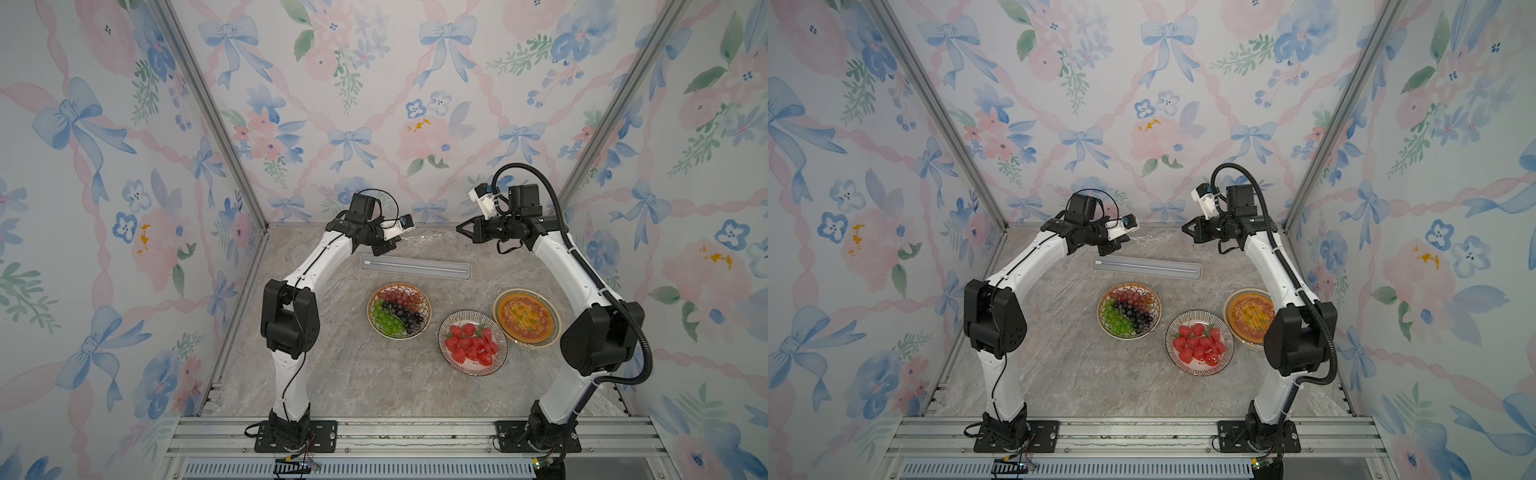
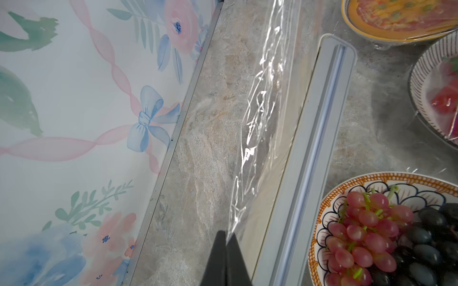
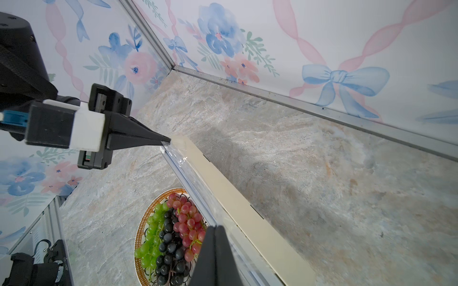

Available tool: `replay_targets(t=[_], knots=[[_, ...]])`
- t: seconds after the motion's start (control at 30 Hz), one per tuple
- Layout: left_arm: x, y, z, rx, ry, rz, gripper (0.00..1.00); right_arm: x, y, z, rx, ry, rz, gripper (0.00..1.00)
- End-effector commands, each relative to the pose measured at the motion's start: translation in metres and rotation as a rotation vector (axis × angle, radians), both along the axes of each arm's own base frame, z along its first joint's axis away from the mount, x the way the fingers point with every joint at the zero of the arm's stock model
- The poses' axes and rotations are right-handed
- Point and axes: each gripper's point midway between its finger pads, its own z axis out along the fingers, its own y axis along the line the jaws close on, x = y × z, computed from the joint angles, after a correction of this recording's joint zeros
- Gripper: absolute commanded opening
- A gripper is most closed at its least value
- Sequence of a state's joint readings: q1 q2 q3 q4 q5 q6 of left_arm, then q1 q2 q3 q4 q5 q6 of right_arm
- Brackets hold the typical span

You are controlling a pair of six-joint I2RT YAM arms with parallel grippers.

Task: Wrap the plate with plastic wrap
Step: Pull the plastic wrap from the plastic wrap cutting box.

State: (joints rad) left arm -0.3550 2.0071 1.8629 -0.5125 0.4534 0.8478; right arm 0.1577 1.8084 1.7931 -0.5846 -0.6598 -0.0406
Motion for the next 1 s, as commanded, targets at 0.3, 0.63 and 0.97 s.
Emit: replay_targets(t=[0.3,0.63,0.97], knots=[[0.001,0.001,0.071,-0.116,-0.081,0.026,0.00,0.003,-0.007,0.046,0.057,-0.098,0.006,0.00],[0.003,0.001,0.080,-0.144,-0.078,0.030,0.00,0.003,-0.009,0.056,0.068,-0.116,0.012,0.00],[0.005,0.002,0.092,-0.148,-0.100,0.047,0.00,0.005,-0.009,0.067,0.073,-0.139,0.007,0.00]])
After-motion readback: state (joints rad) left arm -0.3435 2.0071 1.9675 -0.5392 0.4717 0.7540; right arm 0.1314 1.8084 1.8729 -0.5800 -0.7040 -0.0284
